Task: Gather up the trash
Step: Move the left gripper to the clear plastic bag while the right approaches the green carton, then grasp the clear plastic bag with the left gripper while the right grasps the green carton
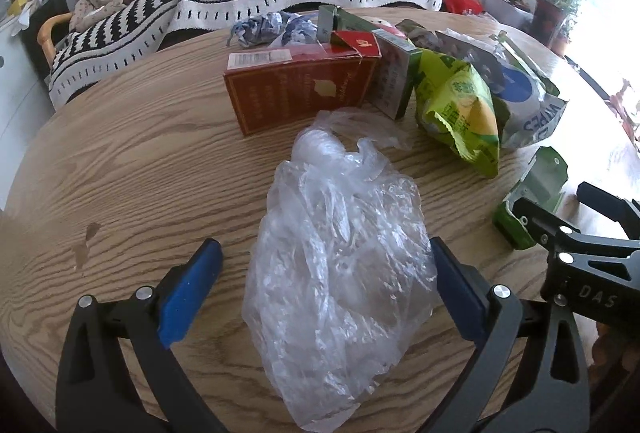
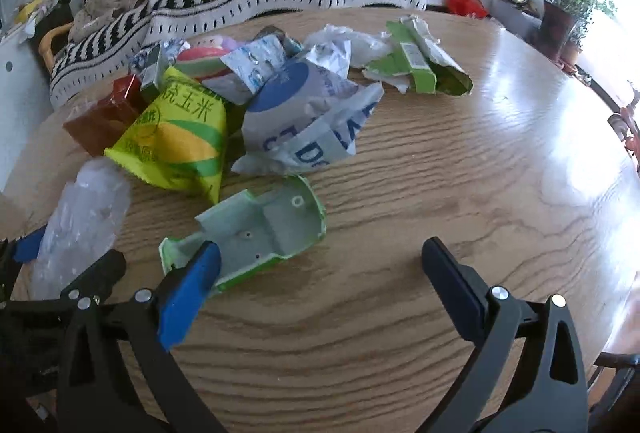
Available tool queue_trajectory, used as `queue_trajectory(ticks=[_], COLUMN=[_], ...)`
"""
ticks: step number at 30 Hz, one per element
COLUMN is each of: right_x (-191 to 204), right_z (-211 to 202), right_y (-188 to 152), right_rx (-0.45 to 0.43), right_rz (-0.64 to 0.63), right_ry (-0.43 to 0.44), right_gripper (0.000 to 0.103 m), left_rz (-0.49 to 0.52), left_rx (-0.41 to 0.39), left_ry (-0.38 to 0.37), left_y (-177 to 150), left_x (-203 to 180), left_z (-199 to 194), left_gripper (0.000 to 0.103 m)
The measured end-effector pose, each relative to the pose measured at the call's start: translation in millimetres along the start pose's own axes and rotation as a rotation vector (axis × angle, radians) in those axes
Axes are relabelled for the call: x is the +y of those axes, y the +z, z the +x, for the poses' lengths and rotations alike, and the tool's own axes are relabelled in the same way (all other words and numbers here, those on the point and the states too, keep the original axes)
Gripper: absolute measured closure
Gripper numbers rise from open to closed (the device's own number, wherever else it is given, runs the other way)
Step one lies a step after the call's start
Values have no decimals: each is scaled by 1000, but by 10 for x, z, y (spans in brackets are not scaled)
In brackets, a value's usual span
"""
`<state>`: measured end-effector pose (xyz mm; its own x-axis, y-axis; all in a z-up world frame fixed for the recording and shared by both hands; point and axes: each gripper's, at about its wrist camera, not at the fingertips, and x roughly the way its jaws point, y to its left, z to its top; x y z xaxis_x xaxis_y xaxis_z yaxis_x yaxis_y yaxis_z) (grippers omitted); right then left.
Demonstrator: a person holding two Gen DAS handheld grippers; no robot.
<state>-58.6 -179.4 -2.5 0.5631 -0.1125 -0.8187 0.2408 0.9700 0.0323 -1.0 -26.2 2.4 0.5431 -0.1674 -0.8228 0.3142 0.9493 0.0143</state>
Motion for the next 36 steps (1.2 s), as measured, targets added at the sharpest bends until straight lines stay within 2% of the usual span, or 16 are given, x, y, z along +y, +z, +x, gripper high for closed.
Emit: queue_trajectory(ticks=[10,17,19,21,22,23,24,25,26,27,28,32,36], right_x=[-440,-577,-553,-521,-501,-483,-459,-445,-435,-420,-407,-373,-376], right_z=[-4,-67,-98,-99,-99,-104,-108,-119,-129,-130,-134,-196,-283], right_y=[30,19,46,70,71,69,73,70,72,70,68,61,83], right_rx=[14,14,-5,-15,-17,-20,-21,-21,-18,-12,-10,-25,-71], right_rz=[19,49,64,51,42,31,26,19,11,12,10,-16,-23], right_ry=[-14,59,72,55,50,54,65,79,111,138,143,183,182], right_gripper=[5,8,31,39,42,45,56,74,83,85,91,94,94], left_rz=[24,42,43,27,26,26,22,13,0,-10,-17,-18,-7], left_rx=[-1,-4,-21,-37,-43,-46,-49,-51,-53,-55,-56,-82,-118], left_ry=[-14,-29,-27,-11,-11,-12,-18,-27,-34,-42,-49,-30,1], left_y=[-42,-38,-32,-25,-24,-25,-25,-27,-33,-38,-42,-30,-7], left_x=[-73,-121,-131,-121,-116,-111,-102,-90,-79,-68,-64,-81,-111], left_z=[-17,-28,-54,-81,-91,-96,-102,-104,-107,-110,-113,-166,-243], left_gripper=[6,9,25,52,60,80,90,94,97,98,99,99,99])
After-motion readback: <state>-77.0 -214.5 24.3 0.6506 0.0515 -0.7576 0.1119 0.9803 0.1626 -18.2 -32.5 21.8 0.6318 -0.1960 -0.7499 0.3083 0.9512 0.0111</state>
